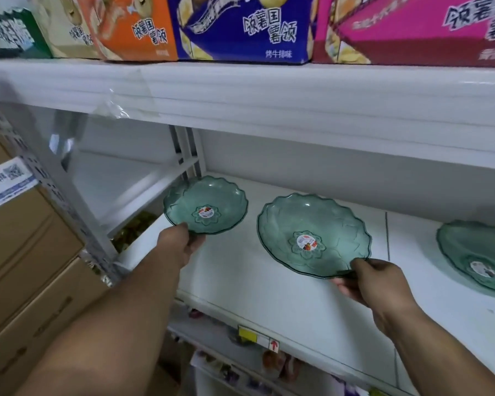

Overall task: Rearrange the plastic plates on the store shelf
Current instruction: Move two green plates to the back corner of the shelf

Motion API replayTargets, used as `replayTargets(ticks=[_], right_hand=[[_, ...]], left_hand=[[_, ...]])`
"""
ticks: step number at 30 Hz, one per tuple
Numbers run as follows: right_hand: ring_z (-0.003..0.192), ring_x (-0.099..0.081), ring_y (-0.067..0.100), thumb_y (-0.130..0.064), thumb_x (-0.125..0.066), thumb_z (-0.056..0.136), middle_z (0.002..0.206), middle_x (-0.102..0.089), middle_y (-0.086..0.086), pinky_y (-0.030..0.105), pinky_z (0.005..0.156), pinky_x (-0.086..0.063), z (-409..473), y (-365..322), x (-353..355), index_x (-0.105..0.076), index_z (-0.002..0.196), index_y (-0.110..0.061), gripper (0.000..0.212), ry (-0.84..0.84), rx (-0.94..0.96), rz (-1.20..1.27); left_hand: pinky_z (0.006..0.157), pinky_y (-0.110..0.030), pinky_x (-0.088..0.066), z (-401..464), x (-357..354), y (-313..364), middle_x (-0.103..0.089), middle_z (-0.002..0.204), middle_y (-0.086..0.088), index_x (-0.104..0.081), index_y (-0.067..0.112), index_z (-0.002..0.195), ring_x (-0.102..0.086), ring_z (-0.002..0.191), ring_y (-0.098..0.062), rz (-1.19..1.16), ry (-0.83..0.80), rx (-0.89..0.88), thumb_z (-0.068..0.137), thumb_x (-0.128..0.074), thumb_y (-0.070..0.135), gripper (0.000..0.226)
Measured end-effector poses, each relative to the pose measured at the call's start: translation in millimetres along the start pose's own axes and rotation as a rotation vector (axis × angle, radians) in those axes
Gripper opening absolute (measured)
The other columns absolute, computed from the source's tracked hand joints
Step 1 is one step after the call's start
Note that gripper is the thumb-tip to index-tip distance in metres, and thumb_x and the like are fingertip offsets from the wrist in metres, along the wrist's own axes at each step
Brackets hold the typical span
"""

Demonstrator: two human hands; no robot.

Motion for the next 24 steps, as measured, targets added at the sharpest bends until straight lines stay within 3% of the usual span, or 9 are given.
replayTargets(ticks=[3, 8, 10, 13, 17, 19, 22, 24], right_hand=[[0.061, -0.068, 0.028, -0.003, -0.047, 0.092, 0.076, -0.075, 0.026, 0.026, 0.057, -0.063, 16, -3, -31, -0.067, 0.089, 0.004, 0.022, 0.021, 0.000, 0.017], [0.065, -0.068, 0.030, -0.005, -0.046, 0.093, 0.082, -0.075, 0.029, 0.033, 0.066, -0.063, 46, -6, -74, -0.067, 0.095, 0.007, 0.023, 0.048, 0.004, 0.022], [0.067, -0.069, 0.031, -0.005, -0.046, 0.093, 0.080, -0.075, 0.028, 0.036, 0.071, -0.063, 58, -9, -89, -0.066, 0.096, 0.007, 0.023, 0.057, 0.005, 0.030], [0.056, -0.068, 0.026, -0.004, -0.046, 0.093, 0.081, -0.074, 0.029, 0.031, 0.060, -0.063, 71, -13, -110, -0.065, 0.095, 0.008, 0.023, 0.065, 0.003, 0.059], [0.052, -0.067, 0.026, -0.003, -0.045, 0.092, 0.090, -0.073, 0.034, 0.029, 0.053, -0.062, 84, -22, -134, -0.064, 0.099, 0.012, 0.025, 0.056, 0.012, 0.078], [0.052, -0.067, 0.027, -0.003, -0.045, 0.092, 0.093, -0.072, 0.035, 0.030, 0.052, -0.062, 88, -28, -146, -0.063, 0.100, 0.013, 0.025, 0.050, 0.020, 0.075], [0.052, -0.066, 0.028, -0.003, -0.045, 0.094, 0.095, -0.071, 0.036, 0.029, 0.050, -0.061, 95, -36, -166, -0.063, 0.101, 0.013, 0.025, 0.030, 0.013, 0.085], [0.050, -0.066, 0.026, -0.004, -0.046, 0.095, 0.094, -0.072, 0.035, 0.028, 0.048, -0.060, 102, -39, -181, -0.063, 0.102, 0.013, 0.025, 0.012, -0.005, 0.091]], left_hand=[[0.084, -0.039, -0.055, 33, -5, 5, -0.061, 0.120, -0.016, -0.054, 0.005, 0.130, -0.064, 0.096, -0.028, -0.009, -0.020, 0.003, 0.102, -0.045, 0.010, 0.029], [0.090, -0.042, -0.055, 81, -13, 6, -0.062, 0.114, -0.016, -0.058, 0.004, 0.115, -0.063, 0.081, -0.023, -0.028, -0.078, 0.018, 0.099, -0.049, 0.005, 0.018], [0.083, -0.041, -0.060, 97, -16, 5, -0.063, 0.111, -0.016, -0.058, 0.003, 0.113, -0.063, 0.079, -0.024, -0.030, -0.101, 0.018, 0.099, -0.049, 0.005, 0.016], [0.062, -0.034, -0.063, 114, -21, 6, -0.068, 0.100, -0.013, -0.060, 0.002, 0.115, -0.068, 0.071, -0.022, -0.009, -0.123, 0.012, 0.099, -0.050, 0.008, 0.020], [0.053, -0.033, -0.062, 136, -29, 10, -0.065, 0.122, -0.020, -0.058, -0.004, 0.127, -0.067, 0.081, -0.026, -0.011, -0.104, 0.020, 0.099, -0.052, 0.009, 0.031], [0.057, -0.033, -0.063, 142, -33, 13, -0.063, 0.126, -0.021, -0.056, -0.005, 0.128, -0.066, 0.081, -0.025, -0.001, -0.120, 0.036, 0.100, -0.051, 0.011, 0.032], [0.080, -0.040, -0.058, 146, -36, 16, -0.061, 0.128, -0.023, -0.055, -0.005, 0.127, -0.064, 0.086, -0.027, 0.004, -0.132, 0.051, 0.102, -0.047, 0.012, 0.031], [0.077, -0.041, -0.059, 149, -33, 17, -0.064, 0.118, -0.021, -0.054, -0.007, 0.126, -0.064, 0.090, -0.029, 0.009, -0.123, 0.062, 0.102, -0.047, 0.014, 0.032]])
Point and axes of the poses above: each hand's wrist, its own z-axis towards the middle knuckle, its own x-axis out of the back of the hand, y = z × x, the point moved 1 cm from there along z, towards the middle knuckle
